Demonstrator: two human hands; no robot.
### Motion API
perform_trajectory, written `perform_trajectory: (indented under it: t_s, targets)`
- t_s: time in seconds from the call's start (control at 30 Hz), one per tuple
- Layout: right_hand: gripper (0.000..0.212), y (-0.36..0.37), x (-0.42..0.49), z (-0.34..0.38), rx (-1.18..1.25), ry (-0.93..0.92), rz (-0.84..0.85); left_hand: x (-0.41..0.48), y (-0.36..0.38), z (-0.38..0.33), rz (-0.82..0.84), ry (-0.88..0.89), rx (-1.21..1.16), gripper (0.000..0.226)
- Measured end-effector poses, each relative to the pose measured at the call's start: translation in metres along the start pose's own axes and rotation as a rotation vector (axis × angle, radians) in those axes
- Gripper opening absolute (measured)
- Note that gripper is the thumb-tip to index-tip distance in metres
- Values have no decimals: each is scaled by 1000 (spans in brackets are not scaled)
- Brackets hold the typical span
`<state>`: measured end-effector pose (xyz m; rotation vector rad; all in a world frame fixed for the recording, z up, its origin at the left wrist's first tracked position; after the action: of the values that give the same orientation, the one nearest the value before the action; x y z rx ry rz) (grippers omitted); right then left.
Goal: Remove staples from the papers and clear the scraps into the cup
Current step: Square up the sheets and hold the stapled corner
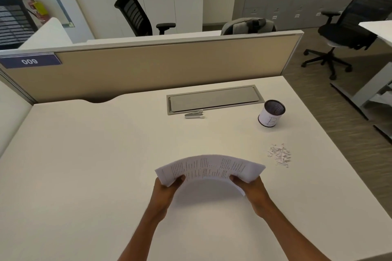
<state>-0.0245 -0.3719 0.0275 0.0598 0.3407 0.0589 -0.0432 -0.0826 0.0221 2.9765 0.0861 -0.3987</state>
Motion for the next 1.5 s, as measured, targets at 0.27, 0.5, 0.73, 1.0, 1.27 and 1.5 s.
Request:
perform_trajectory:
  t_s: [0.27,0.5,0.73,1.0,1.27,1.5]
  targets:
    - [42,-1,3,-4,-19,24,25,-3,1,-1,-7,-33,24,27]
    - [44,-26,0,29,-44,214,282,5,-24,-34,300,-219,20,40]
    - [42,-34,-7,21,165,181,18,18,-19,-46,98,-294,-297,25]
    - [42,-12,-22,14,424,99,-45,19,34,-58,-136,-198,-608,15]
    - [49,-11,-42,9,466,115,-30,20,37,-64,-181,-89,-443,12]
    - [72,-39,-41,17,-129,60,-419,20,13,-66,-64,-93,-129,15]
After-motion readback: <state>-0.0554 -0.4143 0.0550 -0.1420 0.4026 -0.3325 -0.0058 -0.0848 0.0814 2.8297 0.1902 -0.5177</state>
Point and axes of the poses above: each hand's wrist, its own x-axis towards the middle knuckle, its own y-axis out of the palm, z = x × y, the point moved 2 cm from there along x, towards the middle knuckle, and after that the axes turned 4 degrees about z, right-handed, at the moved point
